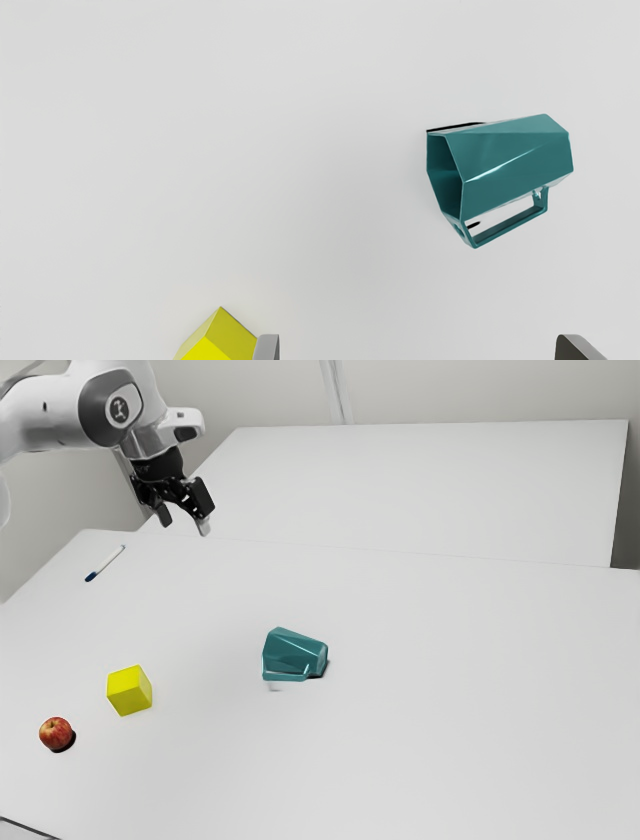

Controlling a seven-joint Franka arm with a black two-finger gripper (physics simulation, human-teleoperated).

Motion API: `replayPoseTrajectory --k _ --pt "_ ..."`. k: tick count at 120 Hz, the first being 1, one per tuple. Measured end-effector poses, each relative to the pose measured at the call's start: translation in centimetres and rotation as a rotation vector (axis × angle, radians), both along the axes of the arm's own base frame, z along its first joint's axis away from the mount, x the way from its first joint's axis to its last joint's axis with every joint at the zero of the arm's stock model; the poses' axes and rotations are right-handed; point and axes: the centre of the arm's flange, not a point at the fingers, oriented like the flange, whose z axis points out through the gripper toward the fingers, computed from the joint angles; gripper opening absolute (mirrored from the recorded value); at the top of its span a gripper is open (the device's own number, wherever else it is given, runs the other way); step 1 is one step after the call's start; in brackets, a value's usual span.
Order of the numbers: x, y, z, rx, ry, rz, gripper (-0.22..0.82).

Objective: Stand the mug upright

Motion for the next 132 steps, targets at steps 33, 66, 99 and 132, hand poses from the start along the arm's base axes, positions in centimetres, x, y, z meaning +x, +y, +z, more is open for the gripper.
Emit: replayPoseTrajectory --k 33,66,99,132 --pt "-1.1 0.1 -4.2 -0.192 0.067 0.033 0.60" --pt "-2.7 2.1 -15.3 -0.553 0.205 0.241 0.60" --pt "-0.6 0.4 -23.2 -0.696 0.242 0.305 0.60" --pt "0.7 1.2 -26.0 -0.675 0.180 0.297 0.60"
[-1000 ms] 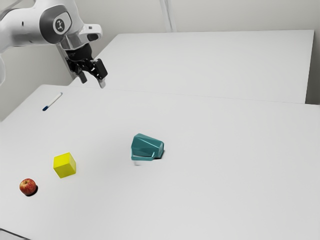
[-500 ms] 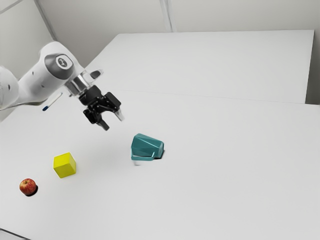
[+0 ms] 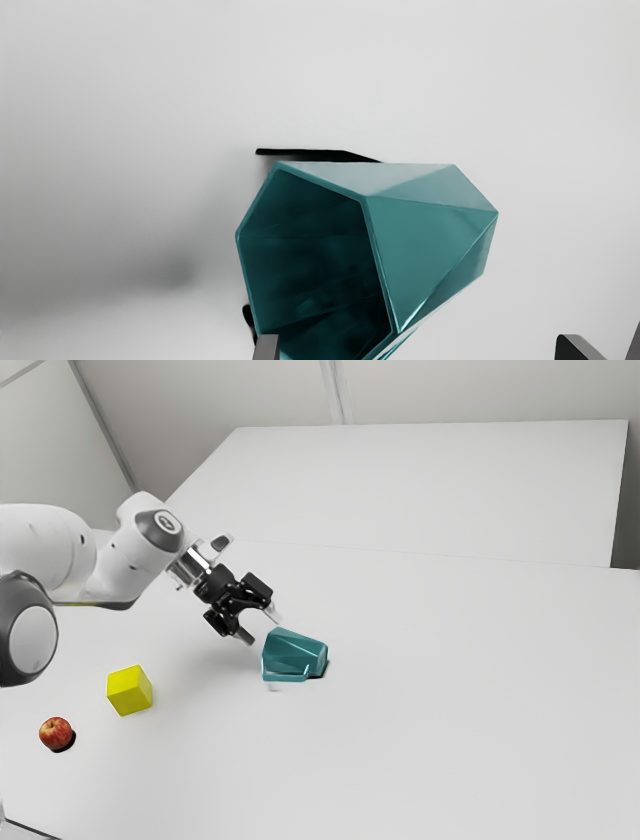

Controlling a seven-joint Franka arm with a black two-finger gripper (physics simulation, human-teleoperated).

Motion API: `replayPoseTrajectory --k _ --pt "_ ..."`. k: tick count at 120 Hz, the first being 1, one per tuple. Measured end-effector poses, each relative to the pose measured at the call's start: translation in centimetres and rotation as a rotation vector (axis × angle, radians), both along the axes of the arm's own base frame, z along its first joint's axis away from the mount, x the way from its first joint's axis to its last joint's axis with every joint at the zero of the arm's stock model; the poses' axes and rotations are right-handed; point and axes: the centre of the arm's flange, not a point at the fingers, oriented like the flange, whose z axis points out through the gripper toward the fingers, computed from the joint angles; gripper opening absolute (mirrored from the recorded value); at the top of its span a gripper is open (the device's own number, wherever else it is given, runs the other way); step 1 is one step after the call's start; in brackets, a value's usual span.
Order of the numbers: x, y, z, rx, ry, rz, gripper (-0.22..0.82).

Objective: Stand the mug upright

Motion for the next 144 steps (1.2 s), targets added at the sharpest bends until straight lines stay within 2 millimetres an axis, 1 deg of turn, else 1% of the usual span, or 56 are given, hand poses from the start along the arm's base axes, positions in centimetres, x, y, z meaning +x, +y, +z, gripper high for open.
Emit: replayPoseTrajectory --k 24,35,49,64,77,85,97,121,135,144 --pt "0.5 0.2 -2.2 0.013 -0.012 0.002 0.60" --pt "0.6 -0.3 -2.5 0.008 -0.022 -0.005 0.60" --pt "0.7 -1.3 -2.6 -0.015 -0.030 -0.016 0.60" --pt "0.6 -1.9 -2.6 -0.063 -0.031 -0.005 0.57" --pt "0.5 -2.5 -2.1 -0.099 -0.036 -0.005 0.44" --pt "0.0 -2.7 -2.6 -0.122 -0.023 0.001 0.37" --pt "-0.2 -3.0 -2.7 -0.144 -0.017 0.003 0.29" --pt "-0.1 -4.5 -1.3 -0.169 -0.039 -0.020 0.15" --pt "0.1 -5.2 -1.0 -0.174 -0.042 -0.031 0.01" --pt "0.1 -5.5 -1.0 -0.174 -0.041 -0.034 -0.06"
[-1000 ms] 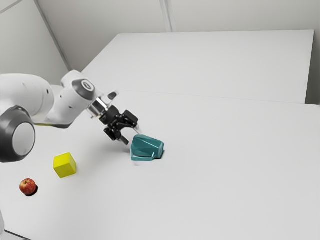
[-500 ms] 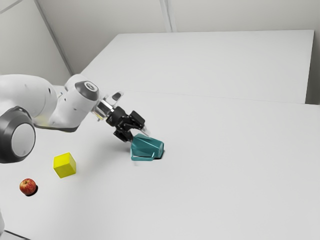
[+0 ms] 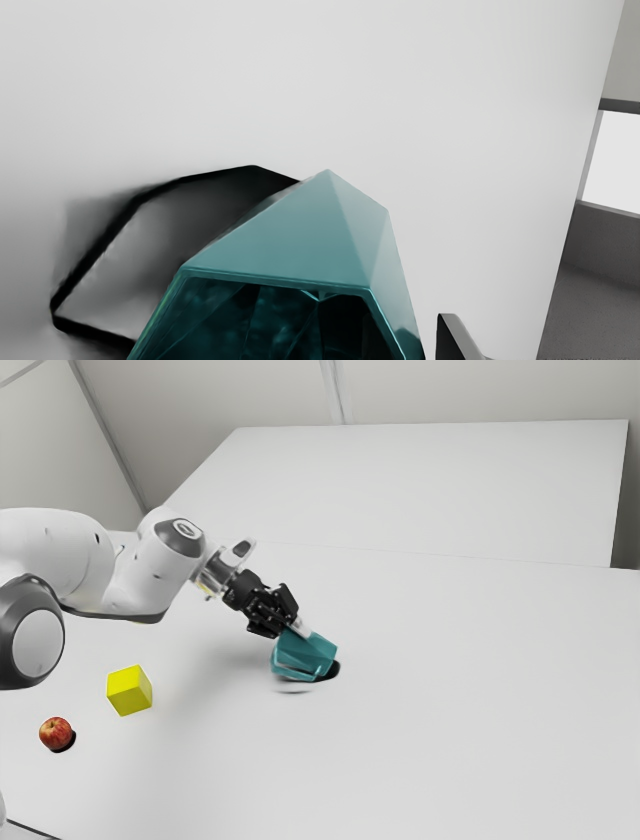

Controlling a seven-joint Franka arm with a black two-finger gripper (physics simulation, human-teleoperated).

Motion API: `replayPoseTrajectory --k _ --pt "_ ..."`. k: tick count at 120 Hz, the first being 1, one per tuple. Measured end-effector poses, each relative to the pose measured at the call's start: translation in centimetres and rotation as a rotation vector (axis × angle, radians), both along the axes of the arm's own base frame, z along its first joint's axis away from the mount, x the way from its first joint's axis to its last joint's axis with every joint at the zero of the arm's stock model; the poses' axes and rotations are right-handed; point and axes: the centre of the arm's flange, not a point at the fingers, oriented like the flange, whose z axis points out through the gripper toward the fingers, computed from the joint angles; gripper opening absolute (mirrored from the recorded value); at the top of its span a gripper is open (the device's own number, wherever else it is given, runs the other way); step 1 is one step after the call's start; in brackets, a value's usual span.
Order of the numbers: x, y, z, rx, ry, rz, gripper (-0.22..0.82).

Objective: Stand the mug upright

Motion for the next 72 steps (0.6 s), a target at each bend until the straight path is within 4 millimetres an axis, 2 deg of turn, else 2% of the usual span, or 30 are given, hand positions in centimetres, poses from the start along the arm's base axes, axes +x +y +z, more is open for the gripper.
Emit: replayPoseTrajectory --k 30,38,45,58,65,72 --pt "0.1 -0.5 0.7 0.000 -0.006 -0.011 -0.15" --pt "0.0 -0.5 1.2 0.001 -0.013 -0.014 -0.15" --pt "0.0 -0.7 2.7 0.020 -0.038 -0.028 -0.16" --pt "-0.9 -3.6 7.1 0.189 -0.142 -0.176 -0.17" --pt "-1.7 -5.3 8.4 0.321 -0.182 -0.290 -0.17" --pt "-2.8 -6.9 8.9 0.459 -0.203 -0.408 -0.17"
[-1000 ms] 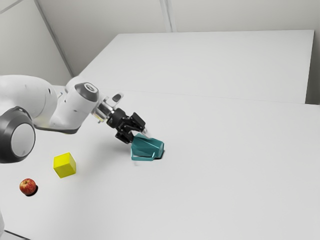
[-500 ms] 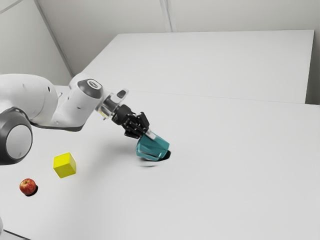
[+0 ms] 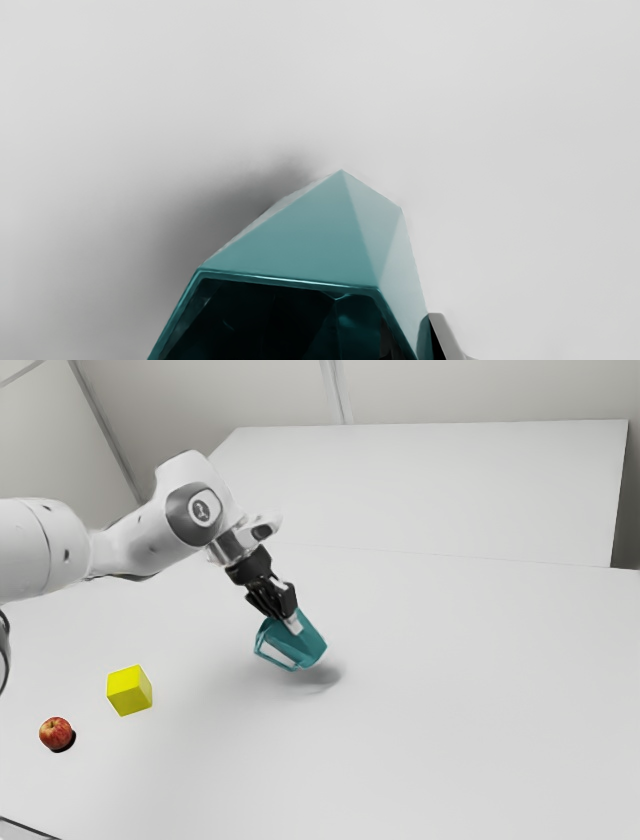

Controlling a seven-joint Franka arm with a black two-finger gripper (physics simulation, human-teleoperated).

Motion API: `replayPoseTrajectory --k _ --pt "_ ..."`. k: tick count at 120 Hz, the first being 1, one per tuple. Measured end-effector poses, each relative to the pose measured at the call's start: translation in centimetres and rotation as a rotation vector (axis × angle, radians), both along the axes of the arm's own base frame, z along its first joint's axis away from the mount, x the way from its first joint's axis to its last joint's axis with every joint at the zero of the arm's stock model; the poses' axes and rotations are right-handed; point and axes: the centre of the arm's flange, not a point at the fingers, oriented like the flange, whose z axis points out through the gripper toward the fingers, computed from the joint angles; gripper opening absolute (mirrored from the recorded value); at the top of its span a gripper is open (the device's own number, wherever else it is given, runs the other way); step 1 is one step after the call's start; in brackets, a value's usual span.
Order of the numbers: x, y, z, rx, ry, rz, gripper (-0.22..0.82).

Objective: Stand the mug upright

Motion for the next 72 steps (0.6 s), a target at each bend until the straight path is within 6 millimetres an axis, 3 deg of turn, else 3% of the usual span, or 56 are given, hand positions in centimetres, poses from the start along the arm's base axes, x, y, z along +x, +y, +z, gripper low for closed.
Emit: replayPoseTrajectory --k 18,30,72 --pt "-2.9 -2.2 -1.1 0.327 -0.038 -0.202 -0.17" --pt "-3.3 -3.8 -1.9 0.474 -0.081 -0.279 -0.17" --pt "-2.5 -5.9 -4.2 0.580 -0.147 -0.189 -0.17"
